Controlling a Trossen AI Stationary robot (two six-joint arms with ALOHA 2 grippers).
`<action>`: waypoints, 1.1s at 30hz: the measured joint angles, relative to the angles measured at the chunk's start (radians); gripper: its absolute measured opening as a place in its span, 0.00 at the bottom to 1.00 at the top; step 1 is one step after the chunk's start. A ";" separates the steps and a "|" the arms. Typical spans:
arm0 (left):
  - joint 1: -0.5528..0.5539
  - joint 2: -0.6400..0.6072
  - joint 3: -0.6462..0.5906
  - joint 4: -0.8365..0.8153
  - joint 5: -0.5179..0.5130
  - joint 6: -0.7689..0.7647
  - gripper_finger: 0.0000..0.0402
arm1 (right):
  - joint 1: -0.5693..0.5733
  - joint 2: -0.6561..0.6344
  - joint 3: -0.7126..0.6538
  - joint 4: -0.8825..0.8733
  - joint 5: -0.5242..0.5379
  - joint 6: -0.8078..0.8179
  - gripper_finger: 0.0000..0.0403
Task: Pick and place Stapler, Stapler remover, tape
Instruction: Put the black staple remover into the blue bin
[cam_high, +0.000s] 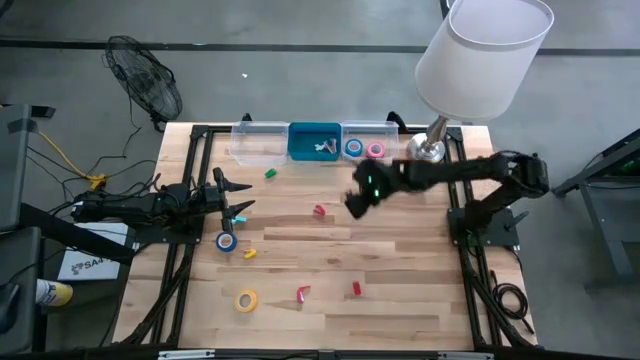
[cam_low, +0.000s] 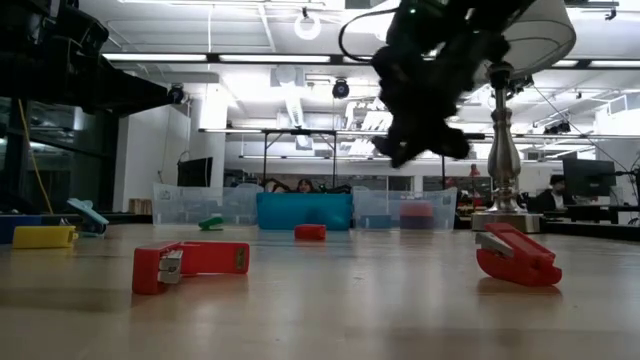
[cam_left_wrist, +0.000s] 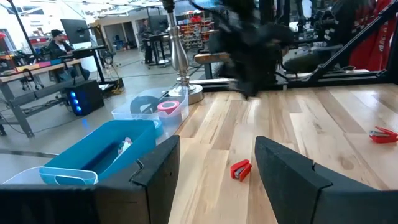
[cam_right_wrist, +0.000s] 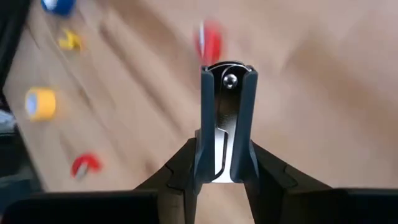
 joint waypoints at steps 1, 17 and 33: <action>0.000 0.000 0.000 0.000 0.000 0.000 0.51 | -0.032 0.000 0.018 0.001 0.013 -0.066 0.23; 0.000 0.000 0.000 0.000 0.000 0.000 0.51 | -0.304 0.358 0.485 0.021 -0.009 -0.484 0.23; 0.000 0.000 0.000 0.000 0.000 0.000 0.51 | -0.324 0.823 1.077 -0.221 -0.016 -0.347 0.23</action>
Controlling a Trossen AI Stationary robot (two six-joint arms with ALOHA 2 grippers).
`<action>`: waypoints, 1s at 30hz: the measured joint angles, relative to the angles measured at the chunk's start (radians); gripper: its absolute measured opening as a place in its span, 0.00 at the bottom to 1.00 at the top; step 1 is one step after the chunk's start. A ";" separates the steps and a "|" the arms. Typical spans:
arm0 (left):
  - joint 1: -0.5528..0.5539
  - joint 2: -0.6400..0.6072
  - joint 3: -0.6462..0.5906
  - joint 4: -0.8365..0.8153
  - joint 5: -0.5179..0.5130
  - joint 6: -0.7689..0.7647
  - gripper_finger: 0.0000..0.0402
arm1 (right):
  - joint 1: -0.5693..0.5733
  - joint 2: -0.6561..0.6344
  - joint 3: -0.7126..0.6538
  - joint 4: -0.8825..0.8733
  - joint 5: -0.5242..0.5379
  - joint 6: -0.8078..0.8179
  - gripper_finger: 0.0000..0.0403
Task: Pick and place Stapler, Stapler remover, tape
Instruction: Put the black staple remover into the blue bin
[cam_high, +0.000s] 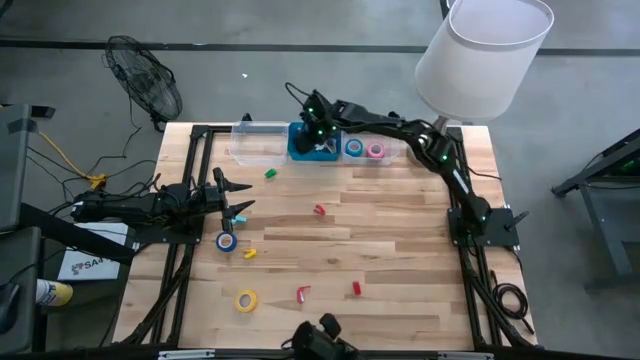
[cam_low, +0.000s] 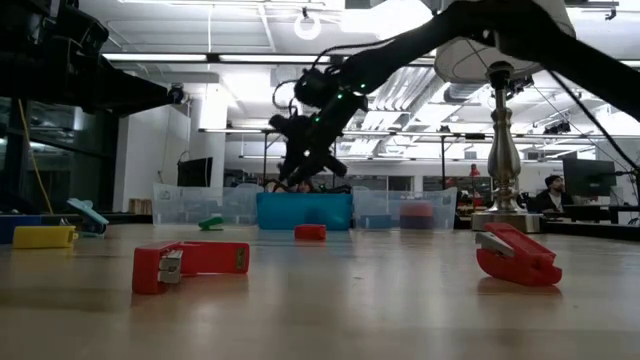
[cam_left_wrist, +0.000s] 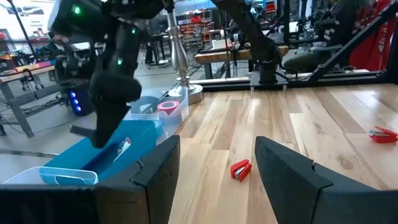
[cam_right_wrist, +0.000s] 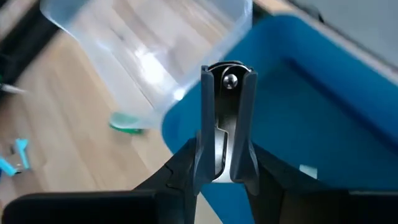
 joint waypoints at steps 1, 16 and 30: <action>0.000 0.000 0.000 0.000 0.000 0.000 0.51 | -0.001 0.013 0.014 -0.019 0.001 0.018 0.23; 0.000 0.000 0.000 0.000 0.000 0.000 0.51 | -0.012 0.035 0.029 -0.075 0.070 0.078 0.39; 0.000 0.000 0.000 0.000 0.000 0.000 0.51 | -0.027 -0.001 0.032 -0.115 0.056 0.041 0.54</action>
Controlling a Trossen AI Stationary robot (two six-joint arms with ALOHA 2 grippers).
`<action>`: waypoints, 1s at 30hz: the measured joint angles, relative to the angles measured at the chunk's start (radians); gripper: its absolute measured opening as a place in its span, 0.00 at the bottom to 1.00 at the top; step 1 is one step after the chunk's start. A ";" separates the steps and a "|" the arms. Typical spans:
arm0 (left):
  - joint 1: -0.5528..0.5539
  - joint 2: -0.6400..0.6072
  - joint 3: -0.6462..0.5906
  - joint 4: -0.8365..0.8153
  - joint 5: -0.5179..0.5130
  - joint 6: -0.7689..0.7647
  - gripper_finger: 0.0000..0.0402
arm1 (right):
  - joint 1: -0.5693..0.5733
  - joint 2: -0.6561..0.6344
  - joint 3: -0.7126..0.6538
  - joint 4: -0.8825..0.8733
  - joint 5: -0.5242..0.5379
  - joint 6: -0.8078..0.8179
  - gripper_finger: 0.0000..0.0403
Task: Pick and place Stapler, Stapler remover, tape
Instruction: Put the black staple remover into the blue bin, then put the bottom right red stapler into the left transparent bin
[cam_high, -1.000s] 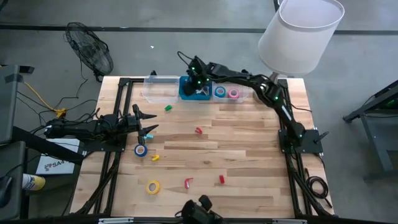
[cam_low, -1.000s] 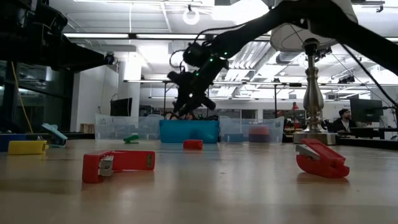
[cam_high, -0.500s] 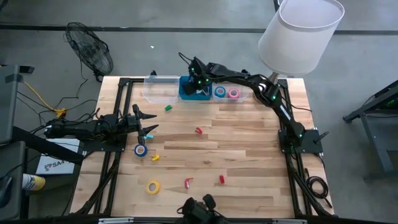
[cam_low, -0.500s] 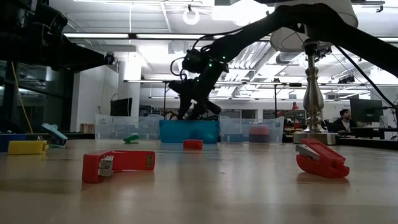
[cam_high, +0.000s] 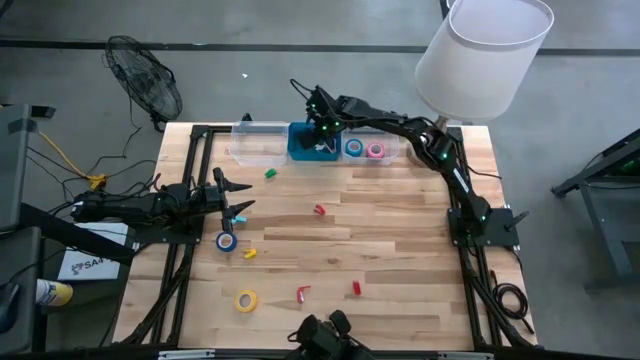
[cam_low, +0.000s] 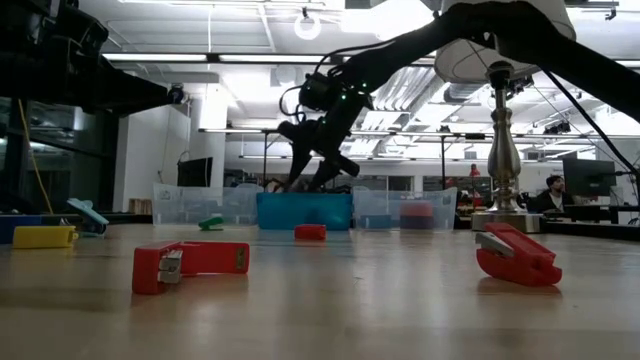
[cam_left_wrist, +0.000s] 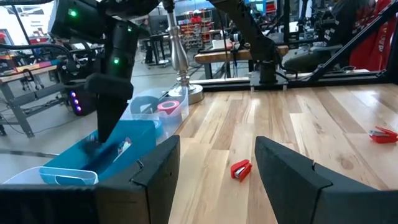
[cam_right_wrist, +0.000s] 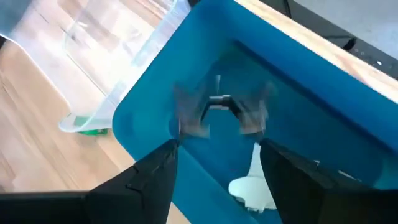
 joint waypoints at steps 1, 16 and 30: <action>0.000 0.000 0.000 0.000 0.000 0.000 0.51 | 0.000 -0.001 0.000 -0.011 0.000 -0.008 0.54; 0.000 0.000 0.000 0.000 0.012 0.000 0.51 | 0.019 -0.061 0.000 -0.199 0.003 -0.097 0.55; 0.000 0.000 0.000 0.000 0.012 0.000 0.51 | 0.170 -0.151 -0.001 -0.528 0.137 -0.203 0.54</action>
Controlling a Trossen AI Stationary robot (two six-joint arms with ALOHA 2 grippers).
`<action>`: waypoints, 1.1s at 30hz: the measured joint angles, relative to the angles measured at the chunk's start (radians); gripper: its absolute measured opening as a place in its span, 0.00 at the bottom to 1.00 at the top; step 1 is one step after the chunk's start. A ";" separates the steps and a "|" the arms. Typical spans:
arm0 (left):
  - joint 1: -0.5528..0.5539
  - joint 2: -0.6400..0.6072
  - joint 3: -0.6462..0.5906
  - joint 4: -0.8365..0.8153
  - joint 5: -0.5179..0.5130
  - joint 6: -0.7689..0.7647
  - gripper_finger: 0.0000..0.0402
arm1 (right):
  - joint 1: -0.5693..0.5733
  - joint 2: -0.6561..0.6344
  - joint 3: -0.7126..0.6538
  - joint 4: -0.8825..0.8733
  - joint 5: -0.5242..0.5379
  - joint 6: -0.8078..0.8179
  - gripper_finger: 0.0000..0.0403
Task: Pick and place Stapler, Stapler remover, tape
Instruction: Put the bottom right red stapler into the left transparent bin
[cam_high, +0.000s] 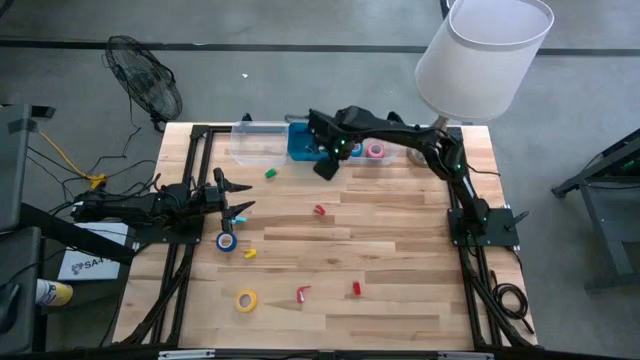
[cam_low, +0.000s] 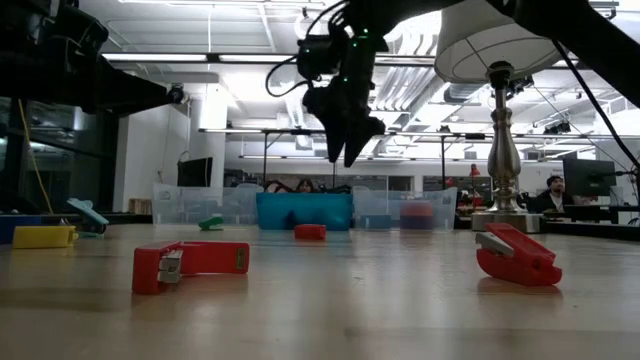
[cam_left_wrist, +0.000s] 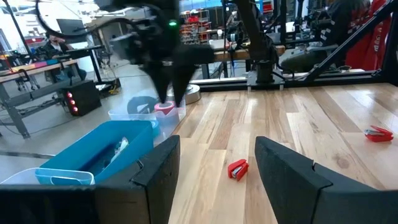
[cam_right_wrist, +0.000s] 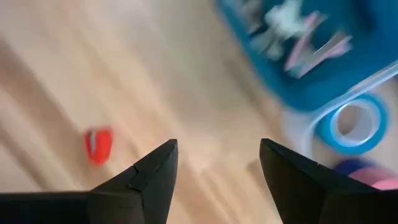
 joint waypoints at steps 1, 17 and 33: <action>0.000 0.000 0.000 0.000 0.000 0.000 0.51 | 0.015 0.000 -0.010 -0.006 0.000 0.000 0.54; 0.000 0.000 0.000 0.000 0.003 0.000 0.51 | 0.241 0.001 -0.280 0.247 0.031 0.067 0.54; 0.000 0.000 0.000 0.000 0.004 0.000 0.51 | 0.456 -0.014 -0.364 -0.026 -0.018 0.518 0.53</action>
